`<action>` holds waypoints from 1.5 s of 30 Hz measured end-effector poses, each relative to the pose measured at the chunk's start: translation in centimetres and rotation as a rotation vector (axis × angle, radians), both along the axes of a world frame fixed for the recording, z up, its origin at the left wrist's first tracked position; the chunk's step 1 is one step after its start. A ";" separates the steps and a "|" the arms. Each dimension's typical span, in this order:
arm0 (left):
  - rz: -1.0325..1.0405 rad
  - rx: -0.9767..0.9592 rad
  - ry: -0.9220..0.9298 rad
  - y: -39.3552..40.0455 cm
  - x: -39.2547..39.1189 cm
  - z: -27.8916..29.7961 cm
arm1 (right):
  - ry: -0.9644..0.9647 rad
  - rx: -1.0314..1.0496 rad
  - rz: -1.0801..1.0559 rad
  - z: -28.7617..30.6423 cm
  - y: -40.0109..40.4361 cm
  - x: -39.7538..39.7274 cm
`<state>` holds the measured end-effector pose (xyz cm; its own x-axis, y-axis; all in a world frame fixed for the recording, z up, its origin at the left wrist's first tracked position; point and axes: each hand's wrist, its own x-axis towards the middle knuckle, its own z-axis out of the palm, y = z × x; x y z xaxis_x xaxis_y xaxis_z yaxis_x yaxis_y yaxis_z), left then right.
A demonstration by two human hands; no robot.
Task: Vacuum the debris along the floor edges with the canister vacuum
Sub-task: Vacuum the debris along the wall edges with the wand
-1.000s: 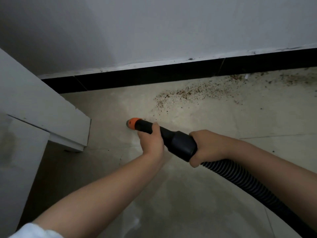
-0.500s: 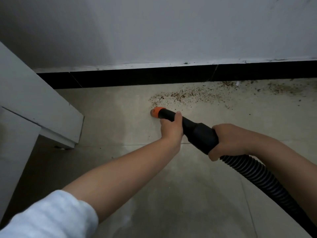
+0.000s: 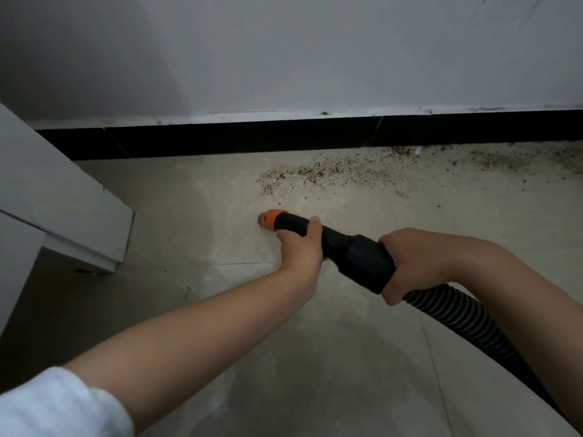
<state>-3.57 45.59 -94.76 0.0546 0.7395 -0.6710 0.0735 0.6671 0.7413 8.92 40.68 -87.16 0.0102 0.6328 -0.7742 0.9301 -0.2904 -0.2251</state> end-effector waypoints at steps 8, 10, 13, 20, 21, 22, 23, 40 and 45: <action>-0.078 0.005 -0.091 3.0 2.3 1.0 | 0.035 0.064 -0.113 -1.6 1.2 1.6; -0.063 0.032 -0.033 3.4 1.6 0.5 | 0.076 0.082 -0.120 -2.4 1.7 0.9; -0.046 0.075 0.046 3.7 0.2 -0.2 | 0.125 0.094 -0.108 -3.5 2.4 -0.4; 0.038 0.108 0.077 2.3 -2.0 -0.7 | 0.138 0.058 -0.025 -3.6 2.2 -1.9; 0.038 0.094 0.061 2.0 -1.9 -0.7 | 0.125 0.049 -0.016 -3.3 1.9 -1.7; 0.032 0.082 0.044 1.7 -1.7 -0.6 | 0.108 0.045 -0.010 -3.1 1.7 -1.3; 0.018 0.070 0.031 1.6 -1.3 -0.6 | 0.089 0.042 -0.007 -2.9 1.5 -0.9; 0.180 0.132 0.215 4.5 -8.7 -0.8 | 0.286 0.181 -0.009 -7.2 4.8 -8.4; 0.281 0.118 0.222 4.9 -10.5 -0.7 | 0.327 0.151 0.017 -7.6 6.1 -10.4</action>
